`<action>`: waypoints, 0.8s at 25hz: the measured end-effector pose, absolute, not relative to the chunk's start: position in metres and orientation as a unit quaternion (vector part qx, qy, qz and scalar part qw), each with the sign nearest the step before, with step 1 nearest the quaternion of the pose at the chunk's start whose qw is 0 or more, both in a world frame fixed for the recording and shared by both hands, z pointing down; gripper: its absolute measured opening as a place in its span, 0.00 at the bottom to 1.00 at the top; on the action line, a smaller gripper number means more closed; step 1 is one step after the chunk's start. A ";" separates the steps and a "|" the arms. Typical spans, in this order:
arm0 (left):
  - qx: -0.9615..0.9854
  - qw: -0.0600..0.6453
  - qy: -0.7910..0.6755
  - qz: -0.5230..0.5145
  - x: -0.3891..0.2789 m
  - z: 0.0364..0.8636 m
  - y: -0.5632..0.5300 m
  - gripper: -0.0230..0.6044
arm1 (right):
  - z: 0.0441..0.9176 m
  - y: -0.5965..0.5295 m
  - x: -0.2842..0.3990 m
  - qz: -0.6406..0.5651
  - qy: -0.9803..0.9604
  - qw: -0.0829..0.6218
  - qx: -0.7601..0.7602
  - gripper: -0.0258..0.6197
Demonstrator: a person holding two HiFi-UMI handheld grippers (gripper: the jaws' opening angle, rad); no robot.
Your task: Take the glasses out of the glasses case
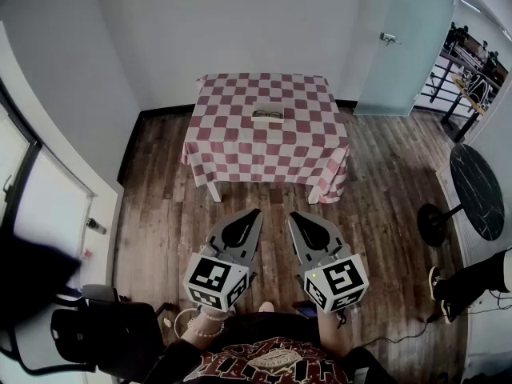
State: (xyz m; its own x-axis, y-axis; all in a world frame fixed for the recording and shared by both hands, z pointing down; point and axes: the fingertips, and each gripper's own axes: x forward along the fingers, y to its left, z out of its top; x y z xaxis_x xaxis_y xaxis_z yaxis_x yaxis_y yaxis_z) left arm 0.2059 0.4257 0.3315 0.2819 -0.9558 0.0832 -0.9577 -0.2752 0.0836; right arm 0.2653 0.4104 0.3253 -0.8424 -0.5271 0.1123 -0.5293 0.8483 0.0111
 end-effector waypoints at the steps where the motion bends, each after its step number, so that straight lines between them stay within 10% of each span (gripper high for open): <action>1: 0.797 0.057 -0.601 0.009 0.206 0.332 0.425 0.05 | 0.326 0.409 0.264 0.010 -0.960 0.056 0.273 0.07; 20: 0.811 0.080 -0.579 0.003 0.151 0.360 0.350 0.05 | 0.341 0.336 0.217 0.015 -0.957 0.057 0.286 0.07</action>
State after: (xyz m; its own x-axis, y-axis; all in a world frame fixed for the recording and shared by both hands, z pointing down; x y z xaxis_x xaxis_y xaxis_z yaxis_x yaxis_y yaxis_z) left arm 0.1513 0.3503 0.3603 0.3287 -0.9393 0.0986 -0.9404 -0.3159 0.1262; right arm 0.2174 0.3360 0.3408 -0.8303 -0.5445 0.1184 -0.5479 0.8365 0.0046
